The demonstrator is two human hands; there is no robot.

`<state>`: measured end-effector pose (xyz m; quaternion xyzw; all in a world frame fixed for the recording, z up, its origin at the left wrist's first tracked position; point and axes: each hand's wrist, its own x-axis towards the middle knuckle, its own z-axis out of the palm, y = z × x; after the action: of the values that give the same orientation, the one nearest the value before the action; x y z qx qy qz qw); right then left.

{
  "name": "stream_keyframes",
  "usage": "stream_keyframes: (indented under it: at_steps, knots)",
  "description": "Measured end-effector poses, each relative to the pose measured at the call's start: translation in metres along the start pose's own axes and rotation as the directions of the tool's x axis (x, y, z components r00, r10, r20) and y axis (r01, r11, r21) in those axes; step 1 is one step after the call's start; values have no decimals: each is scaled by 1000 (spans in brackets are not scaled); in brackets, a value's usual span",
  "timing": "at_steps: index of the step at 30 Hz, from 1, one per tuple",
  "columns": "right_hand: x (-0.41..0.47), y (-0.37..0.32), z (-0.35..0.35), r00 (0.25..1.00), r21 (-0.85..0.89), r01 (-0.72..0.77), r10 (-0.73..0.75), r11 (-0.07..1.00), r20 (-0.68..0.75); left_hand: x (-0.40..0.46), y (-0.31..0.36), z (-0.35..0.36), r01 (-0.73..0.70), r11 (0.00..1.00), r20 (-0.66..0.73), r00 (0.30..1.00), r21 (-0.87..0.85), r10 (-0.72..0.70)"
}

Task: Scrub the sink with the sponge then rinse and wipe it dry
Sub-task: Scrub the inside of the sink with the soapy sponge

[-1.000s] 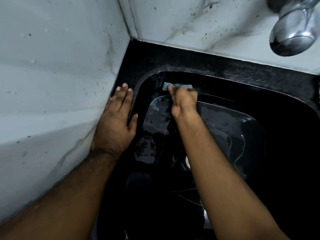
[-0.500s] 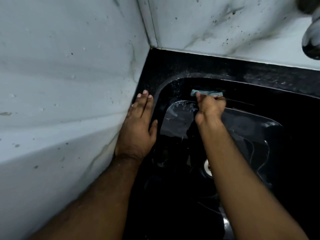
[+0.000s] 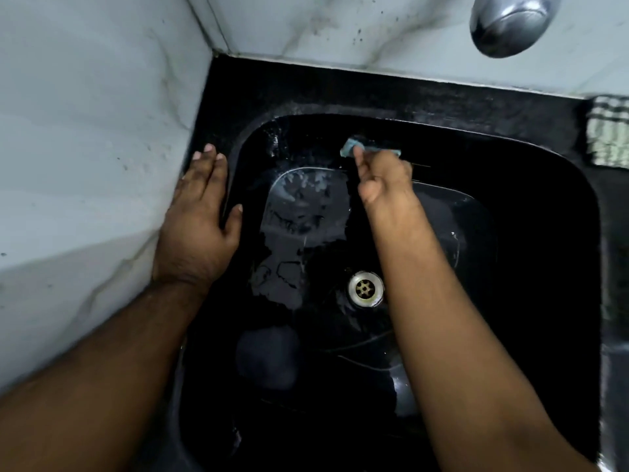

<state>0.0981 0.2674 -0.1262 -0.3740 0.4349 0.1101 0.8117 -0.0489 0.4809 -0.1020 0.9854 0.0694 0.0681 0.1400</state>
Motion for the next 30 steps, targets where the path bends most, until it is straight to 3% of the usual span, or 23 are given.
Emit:
stream_keyframes:
  at_steps: [4, 7, 13, 18, 22, 27, 30]
  knots:
    - [-1, -3, -2, 1000, -39, -31, 31, 999, 1, -2, 1, 1, -2, 1000, 2, 1000, 19, 2]
    - [1, -4, -3, 989, -133, -122, 110, 984, -100, -3, 1, 0, 0, 1000, 2, 1000, 16, 0]
    - [-1, -12, -9, 998, -15, -56, 55, 998, -20, -2, 2, 1, 18, 1000, -3, 1000, 4, -18]
    - [9, -6, -4, 992, -176, 28, -49, 984, -120, -1, 2, 0, 9, 1000, 5, 1000, 10, -9]
    - [11, -24, -12, 985, 38, 168, -167, 985, -44, -1, 0, 2, -1, 1000, 5, 1000, 18, 1]
    - [26, -20, -31, 981, -132, 84, -105, 988, -161, -2, -3, 2, -10, 1000, 9, 1000, 16, 10]
    - [27, -35, -39, 985, 17, 147, -145, 989, -96, 1, 0, 2, -1, 1000, 4, 1000, 5, 1]
